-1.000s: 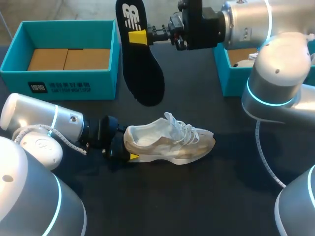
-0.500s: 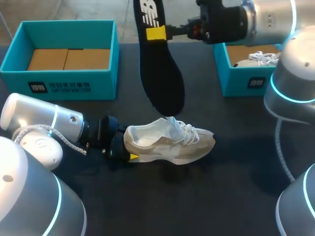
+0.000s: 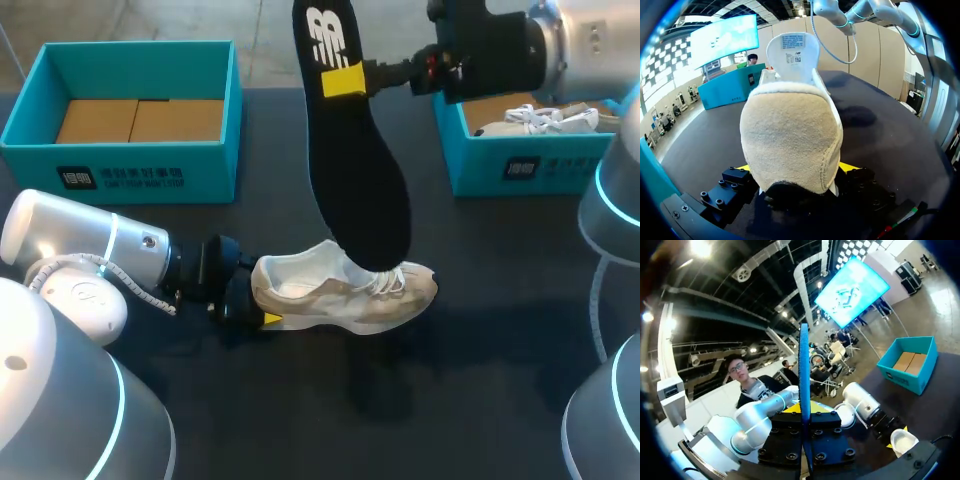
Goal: Take the shoe out of the shoebox, open the shoe tongue, remove and reinsert the insole, then place the shoe into the shoebox
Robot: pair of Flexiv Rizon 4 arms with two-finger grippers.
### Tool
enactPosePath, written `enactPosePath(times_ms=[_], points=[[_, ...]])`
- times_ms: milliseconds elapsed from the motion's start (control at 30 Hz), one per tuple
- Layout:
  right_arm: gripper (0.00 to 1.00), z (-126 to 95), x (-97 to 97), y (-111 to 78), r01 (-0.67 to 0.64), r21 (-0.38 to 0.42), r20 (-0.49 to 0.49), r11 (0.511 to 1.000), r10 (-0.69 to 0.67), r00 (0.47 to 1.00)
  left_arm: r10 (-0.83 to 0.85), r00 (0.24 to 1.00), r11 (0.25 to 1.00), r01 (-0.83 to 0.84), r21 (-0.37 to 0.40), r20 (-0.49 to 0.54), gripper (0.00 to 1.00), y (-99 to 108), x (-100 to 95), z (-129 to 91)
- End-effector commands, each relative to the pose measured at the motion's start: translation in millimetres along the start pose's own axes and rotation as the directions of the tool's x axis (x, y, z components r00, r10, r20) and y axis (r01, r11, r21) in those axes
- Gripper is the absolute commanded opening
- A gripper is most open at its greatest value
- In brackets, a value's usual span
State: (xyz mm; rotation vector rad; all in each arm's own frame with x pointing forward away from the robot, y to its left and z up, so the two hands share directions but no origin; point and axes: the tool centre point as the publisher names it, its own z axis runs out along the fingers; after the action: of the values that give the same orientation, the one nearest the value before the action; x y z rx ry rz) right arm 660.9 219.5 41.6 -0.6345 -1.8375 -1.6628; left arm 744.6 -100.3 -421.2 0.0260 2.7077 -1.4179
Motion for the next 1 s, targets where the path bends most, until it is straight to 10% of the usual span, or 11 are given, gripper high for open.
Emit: enactPosePath(times_ms=[33, 1000], points=[[0.00, -12.5, 24.3, -18.2, 0.000, -0.038, 0.050, 0.999, 0.002, 0.999, 0.001, 1.000, 1.000, -0.001, -0.004, 0.001, 0.00, 1.8, 1.4, -0.9], [0.00, -5.3, 40.7, -56.5, -0.037, -0.085, 0.055, 0.996, 0.042, 0.998, 0.001, 1.000, 1.000, -0.001, -0.004, 0.001, 0.00, 1.8, 1.4, -0.9]])
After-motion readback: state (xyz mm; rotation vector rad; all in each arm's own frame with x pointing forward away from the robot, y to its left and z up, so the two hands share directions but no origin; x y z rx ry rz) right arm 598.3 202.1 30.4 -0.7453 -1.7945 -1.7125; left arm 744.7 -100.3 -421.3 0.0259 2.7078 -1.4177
